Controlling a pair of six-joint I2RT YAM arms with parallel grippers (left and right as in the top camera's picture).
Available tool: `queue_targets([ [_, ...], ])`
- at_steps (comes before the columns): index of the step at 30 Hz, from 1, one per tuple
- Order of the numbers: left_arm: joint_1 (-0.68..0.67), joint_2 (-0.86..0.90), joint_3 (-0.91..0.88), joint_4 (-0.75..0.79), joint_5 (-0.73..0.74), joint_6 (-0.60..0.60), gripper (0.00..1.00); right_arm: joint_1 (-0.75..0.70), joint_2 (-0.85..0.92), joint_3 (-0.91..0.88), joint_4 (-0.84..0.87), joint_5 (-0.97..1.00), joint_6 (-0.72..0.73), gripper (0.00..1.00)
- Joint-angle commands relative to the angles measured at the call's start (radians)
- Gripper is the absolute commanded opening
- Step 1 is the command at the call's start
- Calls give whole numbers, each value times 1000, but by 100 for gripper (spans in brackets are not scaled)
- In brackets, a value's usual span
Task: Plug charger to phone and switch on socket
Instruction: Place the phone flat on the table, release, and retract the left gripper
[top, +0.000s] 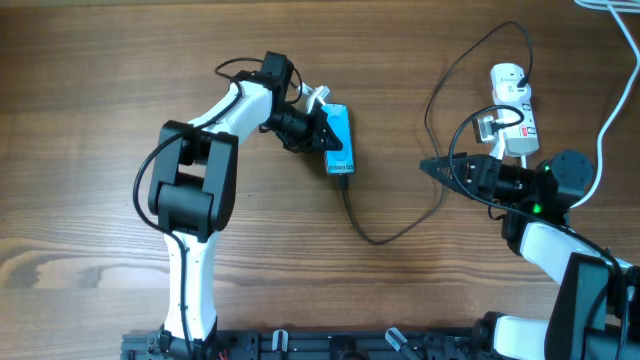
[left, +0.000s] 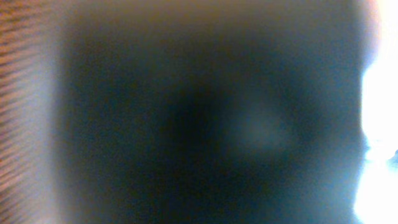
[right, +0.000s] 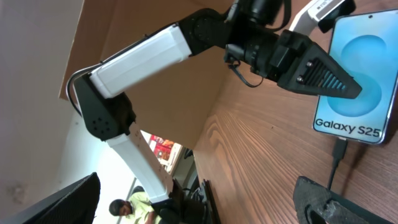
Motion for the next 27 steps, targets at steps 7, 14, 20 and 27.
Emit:
queue_targets([
  [7, 3, 63, 2, 3, -144, -3, 18, 1, 2, -6, 4, -63, -28, 100],
  [14, 3, 63, 2, -20, -187, -3, 25, 1, 3, -6, 4, -63, -28, 100],
  [20, 3, 63, 2, -100, -284, -3, 41, 1, 2, -6, 4, -63, -34, 100],
  [27, 29, 4, 5, -214, -312, -100, 48, 1, 2, -6, 5, -63, -51, 100],
])
